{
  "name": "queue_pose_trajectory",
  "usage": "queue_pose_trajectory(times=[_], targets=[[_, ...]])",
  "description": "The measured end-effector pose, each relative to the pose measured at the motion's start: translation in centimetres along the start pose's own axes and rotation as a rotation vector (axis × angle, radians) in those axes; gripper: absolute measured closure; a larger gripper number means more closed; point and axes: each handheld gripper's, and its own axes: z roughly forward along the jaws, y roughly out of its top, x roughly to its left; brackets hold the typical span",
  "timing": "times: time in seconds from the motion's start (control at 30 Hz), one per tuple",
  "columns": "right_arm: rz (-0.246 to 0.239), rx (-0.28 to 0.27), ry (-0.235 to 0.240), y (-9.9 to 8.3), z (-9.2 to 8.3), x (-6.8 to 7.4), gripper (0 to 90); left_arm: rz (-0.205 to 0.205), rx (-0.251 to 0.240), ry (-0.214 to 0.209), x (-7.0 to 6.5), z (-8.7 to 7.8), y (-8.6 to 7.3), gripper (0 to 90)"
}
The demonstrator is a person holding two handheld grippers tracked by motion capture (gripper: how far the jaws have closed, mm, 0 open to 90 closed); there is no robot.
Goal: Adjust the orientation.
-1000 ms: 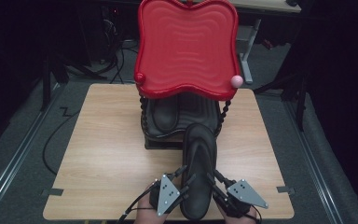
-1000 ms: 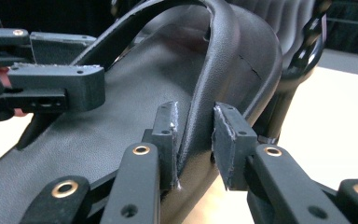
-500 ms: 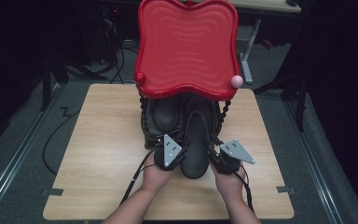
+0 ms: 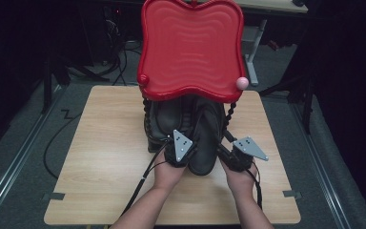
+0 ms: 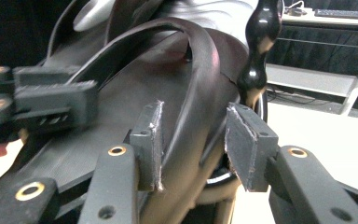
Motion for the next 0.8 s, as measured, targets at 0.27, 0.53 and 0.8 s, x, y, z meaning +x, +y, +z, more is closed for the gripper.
queue_pose_trajectory(times=[0.27,0.53,0.8], targets=[[-0.008,-0.013,0.042,-2.9,-5.8,2.5,88.4,0.013,0.01,0.001,-0.1,-0.2,0.0,67.1],[-0.083,0.084,0.14,-6.6,-7.9,6.6,89.7,0.004,0.017,0.003,-0.2,-0.3,0.0,67.0],[-0.102,0.1,0.127,-6.8,-6.5,7.6,89.7,-0.004,0.021,0.004,0.0,-0.3,-0.1,66.3]])
